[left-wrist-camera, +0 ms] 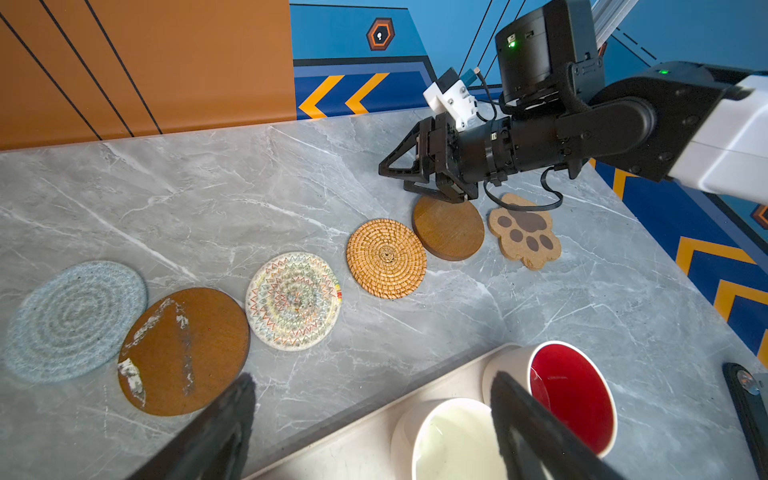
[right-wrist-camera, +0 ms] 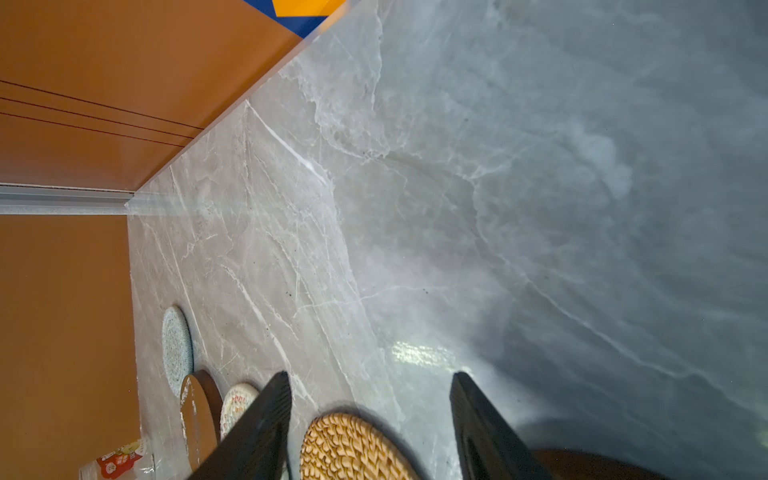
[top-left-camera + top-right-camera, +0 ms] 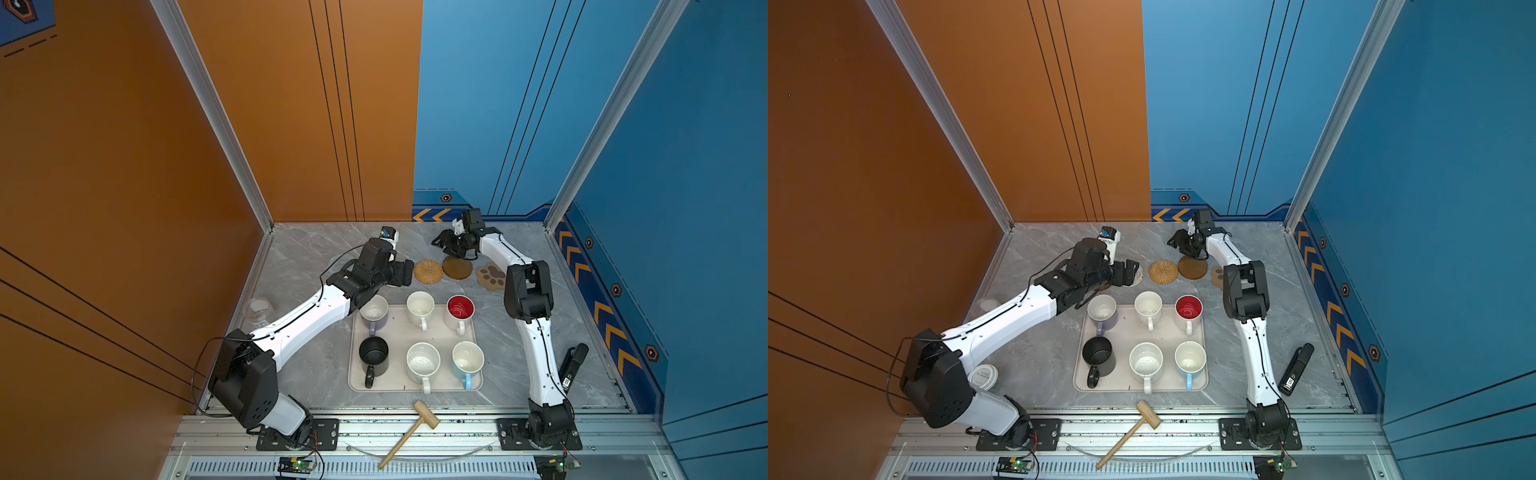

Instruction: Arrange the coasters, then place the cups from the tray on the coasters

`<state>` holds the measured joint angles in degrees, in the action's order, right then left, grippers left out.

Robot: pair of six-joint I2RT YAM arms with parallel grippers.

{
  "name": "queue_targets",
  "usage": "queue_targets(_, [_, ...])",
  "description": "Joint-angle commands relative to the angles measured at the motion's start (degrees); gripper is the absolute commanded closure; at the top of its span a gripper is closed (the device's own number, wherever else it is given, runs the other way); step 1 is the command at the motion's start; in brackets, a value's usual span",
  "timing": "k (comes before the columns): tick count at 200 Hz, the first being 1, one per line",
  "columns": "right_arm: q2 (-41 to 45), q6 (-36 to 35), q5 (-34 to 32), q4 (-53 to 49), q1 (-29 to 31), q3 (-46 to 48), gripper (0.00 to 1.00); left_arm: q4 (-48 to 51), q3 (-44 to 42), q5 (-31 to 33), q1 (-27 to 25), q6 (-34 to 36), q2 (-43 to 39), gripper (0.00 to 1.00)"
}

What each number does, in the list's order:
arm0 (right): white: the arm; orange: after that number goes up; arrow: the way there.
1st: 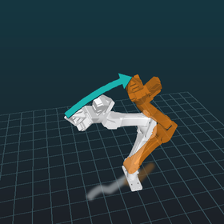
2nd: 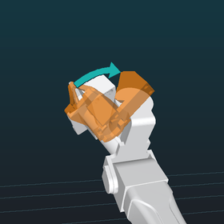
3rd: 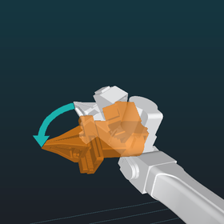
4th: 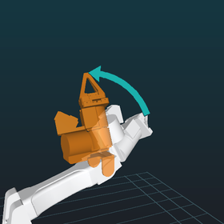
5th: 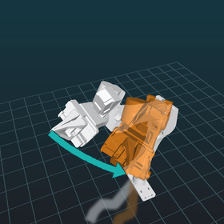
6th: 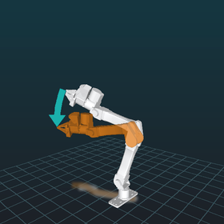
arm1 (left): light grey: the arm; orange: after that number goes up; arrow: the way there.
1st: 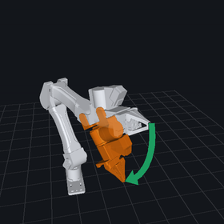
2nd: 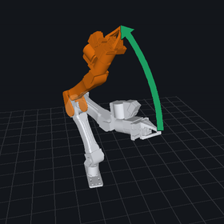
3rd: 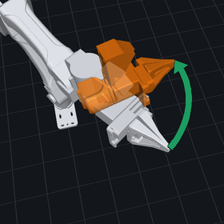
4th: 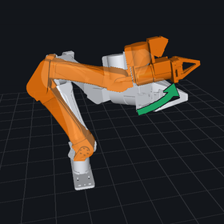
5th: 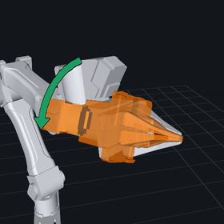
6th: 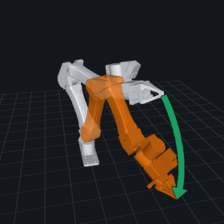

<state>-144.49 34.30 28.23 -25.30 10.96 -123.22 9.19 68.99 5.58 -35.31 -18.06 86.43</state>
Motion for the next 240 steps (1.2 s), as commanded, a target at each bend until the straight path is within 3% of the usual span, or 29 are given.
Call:
queue_targets(1, [1.39,-1.59,-1.11,-2.98,-0.23,-0.16,0.40,0.03,-1.05,1.23,-0.46,0.16,-1.34,0.10])
queue_targets(77, [4.24,-3.09,-2.38,-3.19,-0.42,6.42,0.40,0.13,-1.58,1.56,-0.41,0.14,-2.05,0.10])
queue_targets(134, [6.29,-2.30,0.37,0.41,-0.42,6.89,0.39,0.12,-1.93,2.53,-0.46,-0.12,-2.91,0.09])
queue_targets(167, [11.23,-1.50,1.18,3.15,-0.05,8.11,0.38,1.09,-1.65,3.67,-0.55,0.33,-5.22,0.10])
queue_targets(190, [17.13,-2.58,1.51,2.93,0.75,11.91,0.38,8.20,-0.52,5.21,-0.62,0.98,-7.20,0.12])
queue_targets(223, [31.32,-8.58,-7.31,-1.91,4.04,24.28,0.41,12.31,-3.43,6.86,-1.67,0.72,-12.48,0.12])
queue_targets(240, [37.49,-11.85,-13.87,-8.94,6.53,28.44,0.50,15.85,-4.64,7.80,-2.08,0.15,-14.87,0.12])
